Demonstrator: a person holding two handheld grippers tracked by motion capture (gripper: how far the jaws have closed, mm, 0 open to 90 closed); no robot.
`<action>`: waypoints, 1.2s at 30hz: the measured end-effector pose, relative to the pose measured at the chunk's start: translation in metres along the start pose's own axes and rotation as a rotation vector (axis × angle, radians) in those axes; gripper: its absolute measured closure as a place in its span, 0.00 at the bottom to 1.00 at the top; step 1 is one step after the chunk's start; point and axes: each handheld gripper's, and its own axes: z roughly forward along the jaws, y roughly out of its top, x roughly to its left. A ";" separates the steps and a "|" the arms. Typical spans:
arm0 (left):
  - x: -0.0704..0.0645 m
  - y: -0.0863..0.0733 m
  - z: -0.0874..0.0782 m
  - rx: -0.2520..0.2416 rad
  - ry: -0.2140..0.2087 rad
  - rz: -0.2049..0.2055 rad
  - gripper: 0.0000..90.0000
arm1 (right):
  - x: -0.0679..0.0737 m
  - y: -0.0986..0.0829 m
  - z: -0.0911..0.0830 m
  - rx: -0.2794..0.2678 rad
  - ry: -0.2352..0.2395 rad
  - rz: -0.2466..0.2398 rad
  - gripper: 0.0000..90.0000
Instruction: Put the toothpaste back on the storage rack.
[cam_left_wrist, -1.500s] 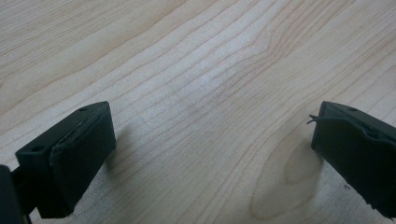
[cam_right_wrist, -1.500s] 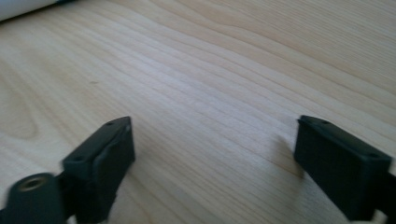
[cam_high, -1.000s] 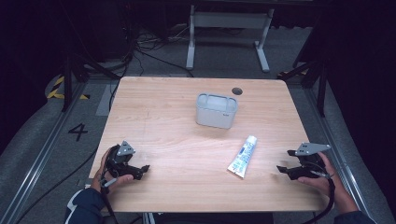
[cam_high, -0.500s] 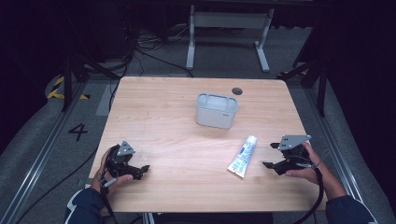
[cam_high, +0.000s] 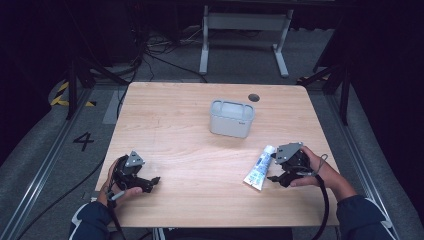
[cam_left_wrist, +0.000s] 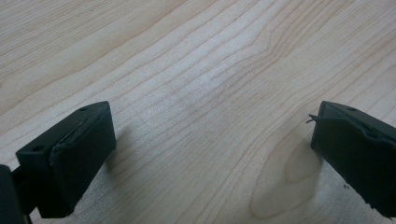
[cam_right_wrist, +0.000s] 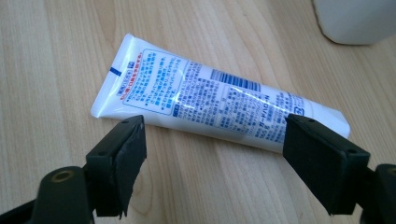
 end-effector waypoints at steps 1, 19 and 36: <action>0.000 0.000 0.000 -0.004 -0.002 -0.002 0.00 | -0.001 0.002 0.001 0.017 -0.004 -0.019 0.28; -0.001 0.000 0.001 -0.007 -0.008 -0.005 0.01 | -0.011 0.025 0.025 0.154 -0.028 -0.167 0.17; -0.001 0.000 0.001 -0.006 -0.009 -0.004 0.01 | -0.010 0.062 0.051 0.412 0.083 -0.308 0.27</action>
